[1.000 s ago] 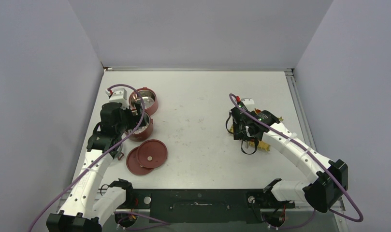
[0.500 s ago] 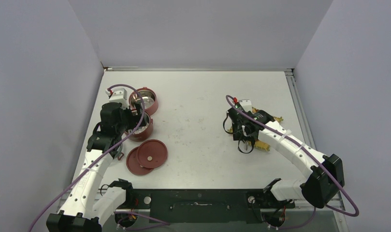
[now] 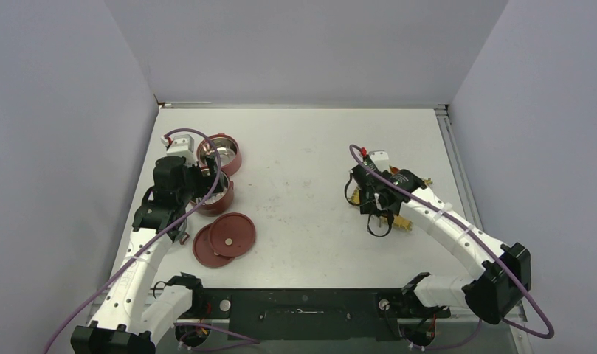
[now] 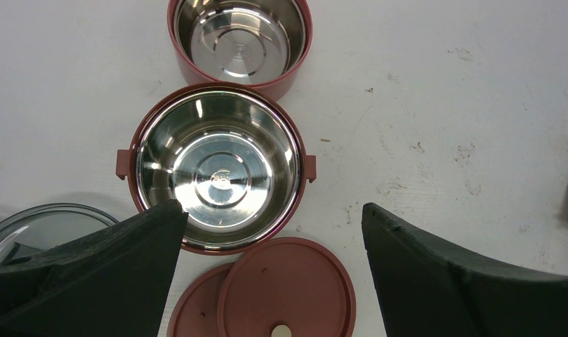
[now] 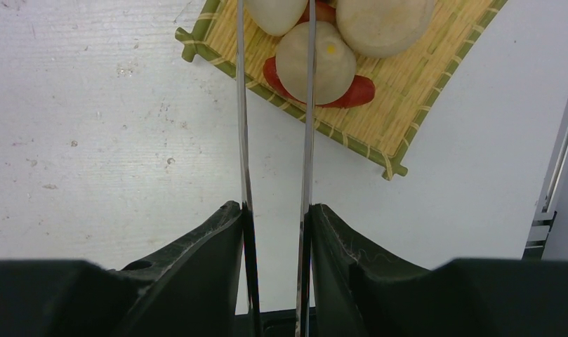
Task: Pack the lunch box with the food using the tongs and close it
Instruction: Pick up the fake food from the plate, then place the fake food in the packing box, then move the packing box to the center of the board.
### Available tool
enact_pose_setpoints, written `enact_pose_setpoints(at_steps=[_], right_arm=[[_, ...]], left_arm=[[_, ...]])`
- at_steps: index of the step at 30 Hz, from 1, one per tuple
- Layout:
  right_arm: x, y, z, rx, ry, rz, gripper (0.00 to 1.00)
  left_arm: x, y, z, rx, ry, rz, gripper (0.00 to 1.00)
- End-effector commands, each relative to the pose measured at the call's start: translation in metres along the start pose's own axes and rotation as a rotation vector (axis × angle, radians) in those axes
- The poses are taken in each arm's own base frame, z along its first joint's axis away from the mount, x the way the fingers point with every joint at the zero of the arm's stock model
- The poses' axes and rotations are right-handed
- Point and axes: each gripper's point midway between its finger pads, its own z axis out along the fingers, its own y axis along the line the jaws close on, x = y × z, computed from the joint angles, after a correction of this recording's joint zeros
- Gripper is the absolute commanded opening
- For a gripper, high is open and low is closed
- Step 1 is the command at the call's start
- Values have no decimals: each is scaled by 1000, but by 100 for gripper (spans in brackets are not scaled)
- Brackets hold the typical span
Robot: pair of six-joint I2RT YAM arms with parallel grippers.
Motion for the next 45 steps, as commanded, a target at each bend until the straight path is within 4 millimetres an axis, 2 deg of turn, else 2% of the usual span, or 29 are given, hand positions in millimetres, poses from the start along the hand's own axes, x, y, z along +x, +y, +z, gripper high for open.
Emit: enact_pose_setpoints(at_steps=[1,8,11,20,27,30,32,40,45], right_arm=[[-18,-16,-20,37,-89,34,14],[-26,-14,-31,-5,-128,48,13],[-30,-9,-39,-56,-158,44,12],[-41,-9,-59,-127,-250,36,9],[-47,-1,-73,-221,-325,11,9],[-47,-1,-76,-236,-342,7,9],[-48,-1,-78,-248,-356,2,9],[-51,5,-82,-294,-393,-6,9],[-47,9,-81,-322,-395,-10,9]], left_arm=[[-10,-3,-4,14,-41,2,96],[-9,-3,-3,18,-34,-6,96],[-4,3,3,-2,-10,-22,96],[13,55,27,-160,129,-171,96],[22,91,26,-314,148,-202,96],[39,107,24,-395,214,-195,97],[49,110,26,-402,254,-199,100],[63,110,34,-396,325,-186,63],[62,106,37,-364,326,-185,40]])
